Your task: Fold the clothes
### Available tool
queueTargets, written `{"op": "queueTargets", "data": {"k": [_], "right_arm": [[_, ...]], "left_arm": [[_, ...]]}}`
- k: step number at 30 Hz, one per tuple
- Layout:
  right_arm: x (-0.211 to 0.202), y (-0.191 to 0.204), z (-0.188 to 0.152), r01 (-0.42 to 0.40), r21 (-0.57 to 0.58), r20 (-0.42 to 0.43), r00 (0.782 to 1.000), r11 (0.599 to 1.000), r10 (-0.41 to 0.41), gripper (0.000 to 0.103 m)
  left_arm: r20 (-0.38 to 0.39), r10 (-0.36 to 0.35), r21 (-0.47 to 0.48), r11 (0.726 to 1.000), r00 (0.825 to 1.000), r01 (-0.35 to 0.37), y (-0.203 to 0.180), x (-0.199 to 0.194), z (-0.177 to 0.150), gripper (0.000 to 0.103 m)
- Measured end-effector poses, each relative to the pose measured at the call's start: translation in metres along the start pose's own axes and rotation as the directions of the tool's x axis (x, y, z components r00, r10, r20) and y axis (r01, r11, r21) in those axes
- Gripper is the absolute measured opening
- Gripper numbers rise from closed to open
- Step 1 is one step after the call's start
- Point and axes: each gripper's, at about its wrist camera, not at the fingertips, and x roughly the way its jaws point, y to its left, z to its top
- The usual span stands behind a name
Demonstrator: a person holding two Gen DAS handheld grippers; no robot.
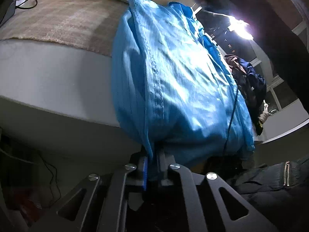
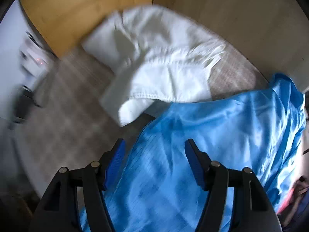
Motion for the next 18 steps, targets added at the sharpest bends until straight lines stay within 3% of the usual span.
{"op": "queueTargets", "data": {"k": [3, 4, 5, 6, 7, 9, 13, 18], "right_arm": [[0.022, 0.008, 0.006, 0.078, -0.047, -0.040, 0.996, 0.996, -0.080, 0.063], [0.025, 0.005, 0.005, 0.064, -0.046, -0.037, 0.997, 0.997, -0.066, 0.058], [0.027, 0.002, 0.005, 0.050, -0.045, -0.034, 0.998, 0.998, -0.051, 0.031], [0.028, -0.001, 0.004, 0.031, -0.041, -0.032, 0.999, 0.999, -0.032, 0.014], [0.026, -0.008, 0.001, -0.006, -0.026, -0.029, 1.000, 1.000, 0.005, 0.007], [0.019, -0.023, -0.004, -0.077, 0.004, -0.017, 0.997, 0.997, 0.077, 0.006], [-0.019, -0.064, -0.026, -0.174, 0.076, 0.109, 0.980, 0.982, 0.166, 0.005], [-0.067, -0.129, -0.081, -0.284, 0.173, 0.280, 0.932, 0.943, 0.230, 0.005]], "left_arm": [[0.014, 0.010, 0.040, 0.999, 1.000, -0.010, -0.005, -0.008, 0.000, 0.003], [0.017, 0.013, 0.045, 0.999, 1.000, -0.014, -0.008, -0.009, 0.001, 0.003], [0.020, 0.014, 0.049, 0.999, 1.000, -0.015, -0.010, -0.011, 0.001, 0.002], [0.027, 0.021, 0.058, 0.998, 0.999, -0.022, -0.013, -0.013, 0.002, 0.002], [0.031, 0.027, 0.069, 0.997, 0.999, -0.029, -0.017, -0.016, 0.003, 0.002], [0.041, 0.046, 0.096, 0.994, 0.998, -0.049, -0.025, -0.021, 0.005, 0.002], [0.076, 0.084, 0.151, 0.984, 0.994, -0.095, -0.059, -0.039, 0.011, 0.002], [0.090, 0.111, 0.284, 0.950, 0.990, -0.133, -0.127, -0.048, 0.011, 0.002]]}}
